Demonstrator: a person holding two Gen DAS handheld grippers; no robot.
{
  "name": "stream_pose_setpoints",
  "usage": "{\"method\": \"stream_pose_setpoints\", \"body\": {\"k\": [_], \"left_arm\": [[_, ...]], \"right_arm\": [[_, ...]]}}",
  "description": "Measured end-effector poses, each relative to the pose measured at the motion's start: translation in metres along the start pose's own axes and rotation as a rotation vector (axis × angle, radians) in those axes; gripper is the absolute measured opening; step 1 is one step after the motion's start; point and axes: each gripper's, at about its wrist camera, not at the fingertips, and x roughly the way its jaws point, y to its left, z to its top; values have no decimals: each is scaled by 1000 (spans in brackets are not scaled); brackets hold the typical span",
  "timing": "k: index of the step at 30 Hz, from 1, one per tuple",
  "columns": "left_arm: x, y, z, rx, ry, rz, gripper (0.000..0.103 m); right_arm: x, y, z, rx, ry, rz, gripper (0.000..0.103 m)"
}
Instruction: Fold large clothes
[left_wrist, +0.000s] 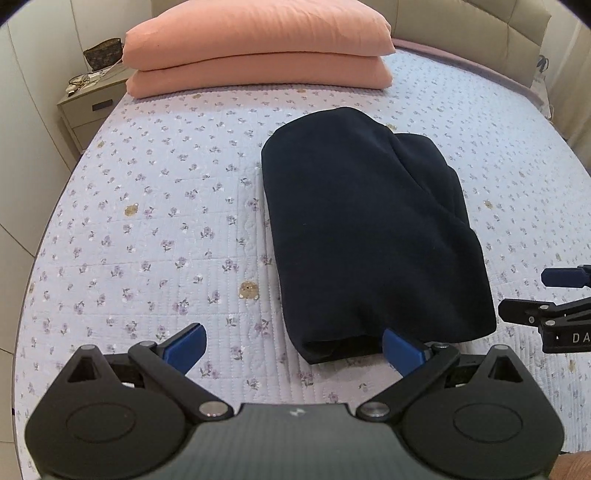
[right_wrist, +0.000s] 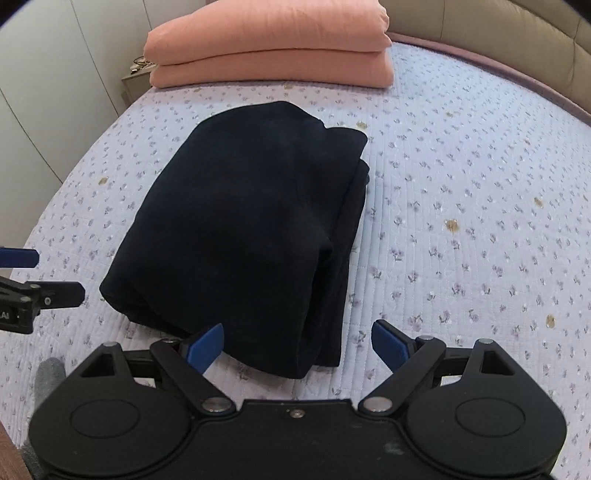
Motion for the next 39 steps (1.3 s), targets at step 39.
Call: {"method": "stream_pose_setpoints", "body": {"k": [39], "left_arm": [[-2, 0, 0, -20, -3, -11, 103]], "right_arm": [[-6, 2, 2, -30, -12, 24, 103]]}}
